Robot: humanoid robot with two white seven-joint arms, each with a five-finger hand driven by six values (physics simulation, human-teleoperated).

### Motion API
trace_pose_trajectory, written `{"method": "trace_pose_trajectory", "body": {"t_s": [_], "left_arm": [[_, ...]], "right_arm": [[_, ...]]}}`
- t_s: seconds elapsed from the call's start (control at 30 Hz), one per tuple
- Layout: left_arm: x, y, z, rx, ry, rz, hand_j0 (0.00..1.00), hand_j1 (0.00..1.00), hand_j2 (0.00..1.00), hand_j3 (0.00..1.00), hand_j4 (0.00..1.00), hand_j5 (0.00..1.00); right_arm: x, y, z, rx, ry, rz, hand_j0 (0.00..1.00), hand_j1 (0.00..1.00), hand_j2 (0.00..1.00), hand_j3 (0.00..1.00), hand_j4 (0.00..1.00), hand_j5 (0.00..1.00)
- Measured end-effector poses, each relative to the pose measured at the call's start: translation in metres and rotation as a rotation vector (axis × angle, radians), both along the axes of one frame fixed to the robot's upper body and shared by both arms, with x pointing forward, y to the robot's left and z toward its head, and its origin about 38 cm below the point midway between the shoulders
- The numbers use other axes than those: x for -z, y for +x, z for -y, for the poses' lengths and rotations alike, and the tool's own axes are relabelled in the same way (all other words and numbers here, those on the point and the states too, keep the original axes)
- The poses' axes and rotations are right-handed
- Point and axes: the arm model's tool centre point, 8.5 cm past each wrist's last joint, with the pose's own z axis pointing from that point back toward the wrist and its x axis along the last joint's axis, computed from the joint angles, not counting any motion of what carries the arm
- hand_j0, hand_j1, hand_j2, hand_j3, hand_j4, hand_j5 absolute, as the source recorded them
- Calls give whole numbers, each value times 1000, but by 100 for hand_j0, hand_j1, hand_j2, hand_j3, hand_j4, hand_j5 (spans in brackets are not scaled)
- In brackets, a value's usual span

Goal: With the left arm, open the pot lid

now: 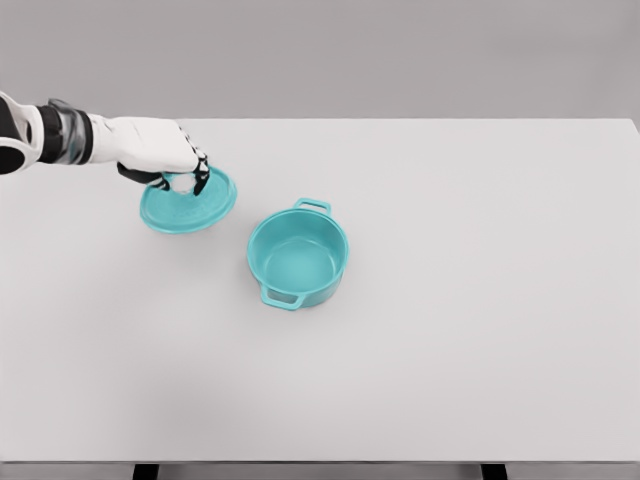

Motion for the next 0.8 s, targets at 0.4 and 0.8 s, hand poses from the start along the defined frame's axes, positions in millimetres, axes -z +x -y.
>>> {"method": "trace_pose_trajectory", "body": {"t_s": [0.4,0.8], "left_arm": [[44,5,-12,-87,-43,-93,100,100,100,100,100,100],[11,12,-29,-137,-129,-32,100,100,100,100,100,100]], "right_arm": [[0,0,0,0,0,0,100,100,100,100,100,100],[0,0,0,0,0,0,100,100,100,100,100,100]]}}
